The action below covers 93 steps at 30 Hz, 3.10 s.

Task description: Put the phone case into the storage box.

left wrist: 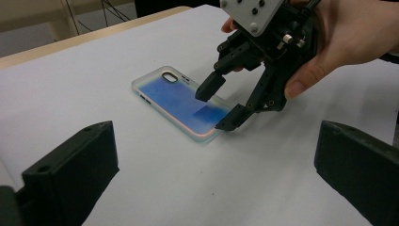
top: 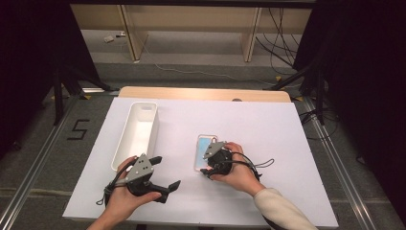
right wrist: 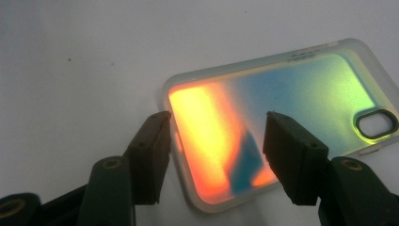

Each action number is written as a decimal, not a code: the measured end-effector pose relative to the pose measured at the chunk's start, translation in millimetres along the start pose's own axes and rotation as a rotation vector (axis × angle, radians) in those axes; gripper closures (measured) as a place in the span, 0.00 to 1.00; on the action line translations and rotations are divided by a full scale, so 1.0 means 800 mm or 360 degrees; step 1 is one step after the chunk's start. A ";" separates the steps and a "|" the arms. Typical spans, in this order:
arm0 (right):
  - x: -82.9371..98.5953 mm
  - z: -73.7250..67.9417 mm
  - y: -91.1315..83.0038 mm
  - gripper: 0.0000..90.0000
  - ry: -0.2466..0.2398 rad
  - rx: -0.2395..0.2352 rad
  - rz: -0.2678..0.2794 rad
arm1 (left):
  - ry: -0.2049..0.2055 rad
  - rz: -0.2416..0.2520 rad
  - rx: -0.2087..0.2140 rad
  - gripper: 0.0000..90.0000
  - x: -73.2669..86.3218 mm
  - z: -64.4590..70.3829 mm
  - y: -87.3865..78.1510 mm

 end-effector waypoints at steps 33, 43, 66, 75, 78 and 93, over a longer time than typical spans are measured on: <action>-0.002 -0.004 -0.003 0.65 -0.0085 -0.0093 -0.0114 | -0.0014 -0.0007 0.0009 0.00 0.001 0.001 0.001; -0.004 -0.008 -0.005 0.72 -0.0116 -0.0137 -0.0170 | -0.0016 -0.0007 0.0012 0.00 0.002 0.001 0.001; -0.004 -0.011 -0.007 0.85 -0.0150 -0.0188 -0.0203 | -0.0010 -0.0009 0.0022 0.00 0.002 0.002 0.002; -0.003 -0.013 -0.008 0.90 -0.0178 -0.0191 -0.0222 | -0.0009 -0.0011 0.0023 0.00 0.002 0.002 0.003; -0.003 -0.013 -0.008 0.91 -0.0183 -0.0189 -0.0225 | -0.0011 -0.0012 0.0025 0.00 0.003 0.002 0.003; -0.003 -0.015 -0.010 0.96 -0.0212 -0.0190 -0.0251 | -0.0020 -0.0015 0.0027 0.00 0.003 0.004 0.003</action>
Point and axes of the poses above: each handheld gripper's, and its own axes: y roughly forward along the jaws, x roughly out of its underside, z roughly to its right, the point moved 7 cm from there along y, roughly forward along the jaws, and after that the axes turned 4 degrees about -y, right-handed, at the moved point
